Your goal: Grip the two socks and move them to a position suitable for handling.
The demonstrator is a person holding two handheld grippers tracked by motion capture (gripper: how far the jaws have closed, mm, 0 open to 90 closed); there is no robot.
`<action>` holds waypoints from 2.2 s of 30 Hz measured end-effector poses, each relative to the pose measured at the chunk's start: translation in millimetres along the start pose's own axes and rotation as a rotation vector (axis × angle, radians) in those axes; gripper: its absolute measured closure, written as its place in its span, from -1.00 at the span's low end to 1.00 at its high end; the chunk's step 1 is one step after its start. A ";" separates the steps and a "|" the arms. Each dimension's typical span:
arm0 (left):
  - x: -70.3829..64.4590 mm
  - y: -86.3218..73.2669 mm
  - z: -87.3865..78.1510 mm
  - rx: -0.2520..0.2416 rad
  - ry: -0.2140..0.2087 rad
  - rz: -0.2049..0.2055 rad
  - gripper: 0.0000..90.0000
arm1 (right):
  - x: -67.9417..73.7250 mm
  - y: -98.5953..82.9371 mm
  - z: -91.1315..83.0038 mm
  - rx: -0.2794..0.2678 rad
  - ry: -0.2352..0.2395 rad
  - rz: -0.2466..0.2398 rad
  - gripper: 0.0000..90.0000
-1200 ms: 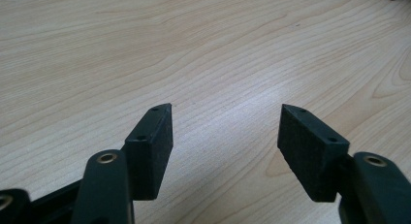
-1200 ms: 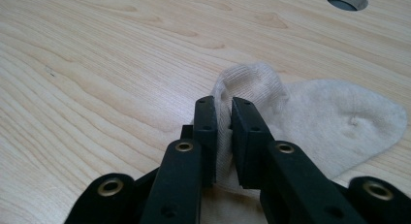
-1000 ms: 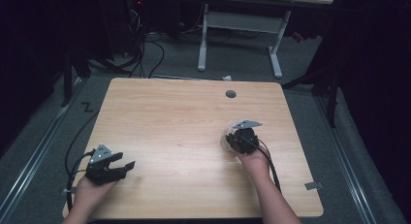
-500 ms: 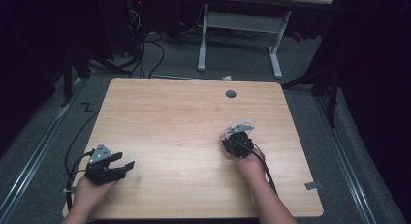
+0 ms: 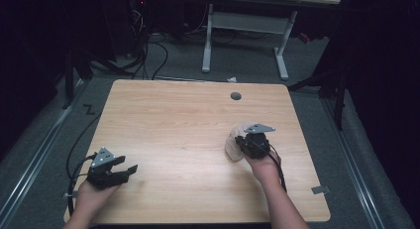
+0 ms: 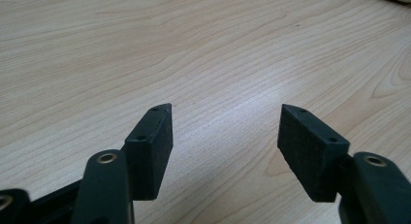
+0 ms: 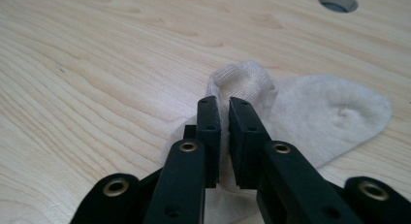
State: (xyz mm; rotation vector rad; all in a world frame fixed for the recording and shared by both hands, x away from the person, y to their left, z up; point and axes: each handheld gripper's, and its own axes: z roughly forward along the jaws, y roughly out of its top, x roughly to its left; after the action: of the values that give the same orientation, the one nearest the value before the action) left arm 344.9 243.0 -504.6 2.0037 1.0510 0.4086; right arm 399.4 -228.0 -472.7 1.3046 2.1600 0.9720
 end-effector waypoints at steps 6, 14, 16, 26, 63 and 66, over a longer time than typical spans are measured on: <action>-0.7 -0.1 0.7 0.006 0.000 0.005 -0.15 | 0.9 3.0 -21.2 -0.056 0.016 -0.001 0.87; -2.1 0.0 1.5 0.005 -0.004 0.016 -0.16 | 14.7 6.5 -48.4 -0.124 0.048 -0.025 0.87; -2.7 -0.1 1.8 0.004 -0.002 0.017 -0.16 | 21.9 7.8 -54.8 -0.141 0.058 -0.027 0.87; -4.8 -0.4 2.2 0.001 -0.001 0.015 -0.16 | 61.5 18.5 -69.8 -0.202 0.129 -0.106 0.87; -105.1 30.5 27.9 -0.018 -0.164 0.152 0.79 | 118.7 -8.1 2.7 -0.114 0.305 -0.085 0.87; -117.9 30.6 41.1 0.014 -0.190 0.163 0.94 | 118.6 -11.9 3.4 -0.121 0.315 -0.080 0.87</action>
State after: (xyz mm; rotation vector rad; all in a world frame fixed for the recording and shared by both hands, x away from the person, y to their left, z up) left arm 315.1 118.3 -496.0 2.1024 0.7786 0.2895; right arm 339.9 -125.4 -484.9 1.0574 2.3182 1.3271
